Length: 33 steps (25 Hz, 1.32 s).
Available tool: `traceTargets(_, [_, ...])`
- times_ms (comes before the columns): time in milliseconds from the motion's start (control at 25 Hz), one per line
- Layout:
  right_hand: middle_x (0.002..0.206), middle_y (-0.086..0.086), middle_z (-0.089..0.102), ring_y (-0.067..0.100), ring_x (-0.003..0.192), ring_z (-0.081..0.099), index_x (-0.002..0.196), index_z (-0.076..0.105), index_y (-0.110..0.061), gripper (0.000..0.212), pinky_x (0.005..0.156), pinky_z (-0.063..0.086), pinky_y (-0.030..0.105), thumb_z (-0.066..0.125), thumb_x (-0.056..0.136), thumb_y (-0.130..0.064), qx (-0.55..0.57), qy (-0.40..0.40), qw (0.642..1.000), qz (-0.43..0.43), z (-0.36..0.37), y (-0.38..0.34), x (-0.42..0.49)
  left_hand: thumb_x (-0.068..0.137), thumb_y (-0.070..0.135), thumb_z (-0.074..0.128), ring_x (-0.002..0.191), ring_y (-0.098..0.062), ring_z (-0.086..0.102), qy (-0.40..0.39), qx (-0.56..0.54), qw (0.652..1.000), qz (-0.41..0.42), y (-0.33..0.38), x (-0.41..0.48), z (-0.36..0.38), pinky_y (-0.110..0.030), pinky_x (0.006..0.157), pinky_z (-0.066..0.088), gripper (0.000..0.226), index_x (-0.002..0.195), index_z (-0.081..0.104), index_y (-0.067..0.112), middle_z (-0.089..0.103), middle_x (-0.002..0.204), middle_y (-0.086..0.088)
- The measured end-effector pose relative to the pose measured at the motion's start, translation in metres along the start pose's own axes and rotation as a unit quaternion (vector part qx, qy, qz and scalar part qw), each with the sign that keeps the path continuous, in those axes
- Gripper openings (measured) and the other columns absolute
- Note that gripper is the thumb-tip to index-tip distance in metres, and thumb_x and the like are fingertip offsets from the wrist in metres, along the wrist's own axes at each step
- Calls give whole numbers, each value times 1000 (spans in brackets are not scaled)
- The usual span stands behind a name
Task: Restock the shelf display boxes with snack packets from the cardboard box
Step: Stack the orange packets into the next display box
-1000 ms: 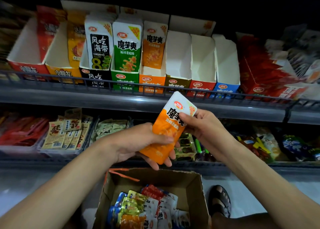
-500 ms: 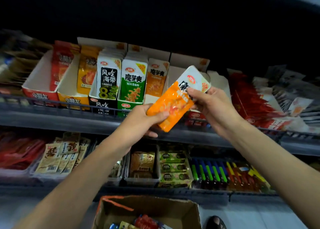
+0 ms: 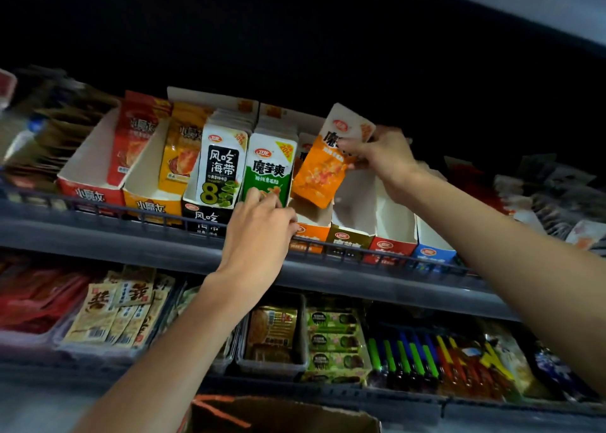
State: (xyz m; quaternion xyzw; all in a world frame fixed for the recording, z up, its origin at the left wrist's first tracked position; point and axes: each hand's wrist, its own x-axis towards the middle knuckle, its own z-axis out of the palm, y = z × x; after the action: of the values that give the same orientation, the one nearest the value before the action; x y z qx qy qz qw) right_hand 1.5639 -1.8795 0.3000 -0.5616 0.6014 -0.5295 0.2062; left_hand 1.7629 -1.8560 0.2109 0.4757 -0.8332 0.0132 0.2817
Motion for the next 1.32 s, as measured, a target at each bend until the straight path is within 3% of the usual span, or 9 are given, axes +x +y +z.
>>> traceTargets(160, [108, 4, 71, 17, 96, 70, 106, 64, -12, 26, 83, 58, 29, 76, 83, -17, -96, -40, 994, 18, 15, 12, 17, 96, 41, 52, 101, -18, 41, -6, -14, 1000, -6, -2, 1, -1, -34, 88, 39, 29, 114, 70, 27, 63, 120, 2])
traceTargets(280, [120, 7, 68, 19, 109, 64, 119, 62, -12, 40, 87, 52, 25, 77, 83, -21, -210, -15, 977, -31, 26, 18, 23, 96, 41, 51, 102, -17, 41, -11, -6, 1000, -5, -2, 2, -2, -33, 89, 38, 30, 117, 68, 28, 62, 121, 3])
traceTargets(480, [113, 7, 69, 26, 105, 65, 127, 58, -20, 40, 85, 53, 39, 69, 90, -28, -449, -6, 878, -166, 32, 39, 26, 95, 42, 51, 104, -17, 41, -8, -6, 1000, -11, -1, 2, -1, -32, 90, 36, 32, 120, 67, 28, 62, 121, 5])
traceTargets(680, [130, 11, 61, 34, 118, 58, 130, 50, -33, 43, 92, 52, 49, 64, 90, -25, -444, -42, 885, -135, 38, 37, 42, 97, 40, 51, 105, -16, 40, -13, -5, 1000, -11, -1, 2, -1, -32, 91, 37, 30, 120, 66, 29, 61, 120, 6])
traceTargets(880, [131, 13, 58, 35, 121, 54, 131, 50, -30, 44, 95, 50, 48, 65, 90, -26, -469, -43, 874, -120, 36, 39, 57, 97, 36, 52, 103, -16, 40, -9, -6, 1000, -5, -1, 2, -1, -31, 91, 35, 27, 119, 67, 28, 62, 117, 6])
traceTargets(960, [134, 12, 54, 37, 125, 49, 134, 46, -29, 47, 100, 46, 47, 63, 90, -24, -512, -15, 846, -148, 39, 41, 56, 97, 35, 53, 102, -16, 40, -5, -5, 1000, -4, -1, 1, -1, -32, 91, 36, 26, 117, 68, 28, 62, 116, 6])
traceTargets(1040, [137, 14, 51, 37, 129, 44, 136, 46, -21, 51, 104, 39, 44, 63, 89, -15, -576, 9, 793, -199, 43, 40, 51, 98, 35, 52, 103, -16, 40, -3, -2, 1000, -5, 0, 1, -1, -32, 92, 36, 27, 118, 67, 27, 62, 117, 5])
traceTargets(1120, [132, 16, 54, 38, 125, 48, 132, 50, -16, 57, 100, 40, 44, 69, 79, -5, -611, 48, 749, -252, 44, 34, 45, 98, 36, 51, 104, -16, 41, -1, -2, 1000, -4, 0, 1, -1, -33, 93, 37, 28, 119, 67, 27, 62, 118, 5])
traceTargets(1320, [121, 17, 55, 38, 110, 56, 122, 56, -15, 59, 85, 50, 43, 76, 68, 0, -627, 69, 721, -288, 49, 30, 41, 98, 35, 50, 106, -17, 41, -3, -2, 1000, -4, 0, 1, 1, -34, 93, 37, 30, 121, 66, 26, 62, 121, 4])
